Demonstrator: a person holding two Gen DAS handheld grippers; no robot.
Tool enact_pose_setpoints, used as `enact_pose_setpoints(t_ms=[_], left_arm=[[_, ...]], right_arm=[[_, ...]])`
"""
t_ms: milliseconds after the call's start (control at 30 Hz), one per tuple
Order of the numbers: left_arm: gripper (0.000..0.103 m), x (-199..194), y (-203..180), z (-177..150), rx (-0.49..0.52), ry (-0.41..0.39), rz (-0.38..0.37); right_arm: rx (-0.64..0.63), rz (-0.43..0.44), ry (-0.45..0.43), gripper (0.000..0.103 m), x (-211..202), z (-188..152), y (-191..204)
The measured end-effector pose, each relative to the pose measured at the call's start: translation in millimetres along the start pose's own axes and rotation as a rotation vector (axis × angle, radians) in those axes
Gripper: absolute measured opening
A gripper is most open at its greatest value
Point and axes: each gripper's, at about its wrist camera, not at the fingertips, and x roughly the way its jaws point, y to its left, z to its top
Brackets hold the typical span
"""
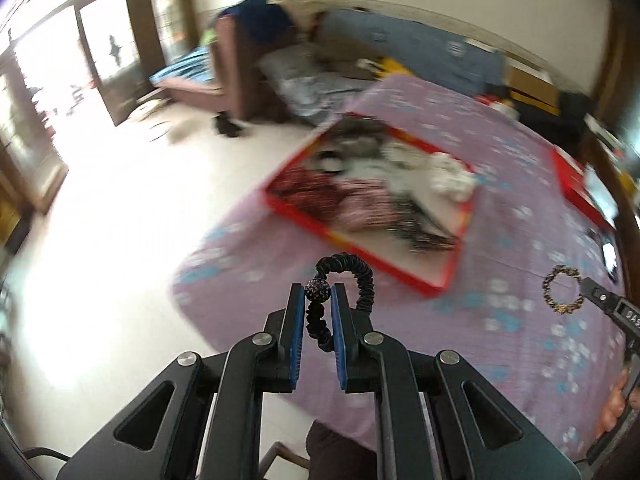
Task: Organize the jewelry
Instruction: 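Carry the black bracelet with the left tool while the right tool carries the leopard bracelet over the lid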
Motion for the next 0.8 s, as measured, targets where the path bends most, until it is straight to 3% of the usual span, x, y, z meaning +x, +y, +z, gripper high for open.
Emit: enact_pose_setpoints(t_ms=[167, 300, 600, 800], left_arm=[[0.013, 12, 36, 11, -0.091, 0.017, -0.033], [0.013, 27, 33, 27, -0.063, 0.017, -0.097], [0.013, 96, -22, 71, 0.048, 0.099, -0.329], [0.013, 141, -56, 76, 0.129, 0.176, -0.358]], right_arm=[[-0.079, 0.041, 0.037, 0.009, 21, 5, 44], [-0.09, 0.045, 0.06, 0.009, 43, 19, 66], [-0.125, -0.028, 0.06, 0.009, 94, 64, 104], [-0.082, -0.046, 0.109, 0.009, 148, 88, 108]])
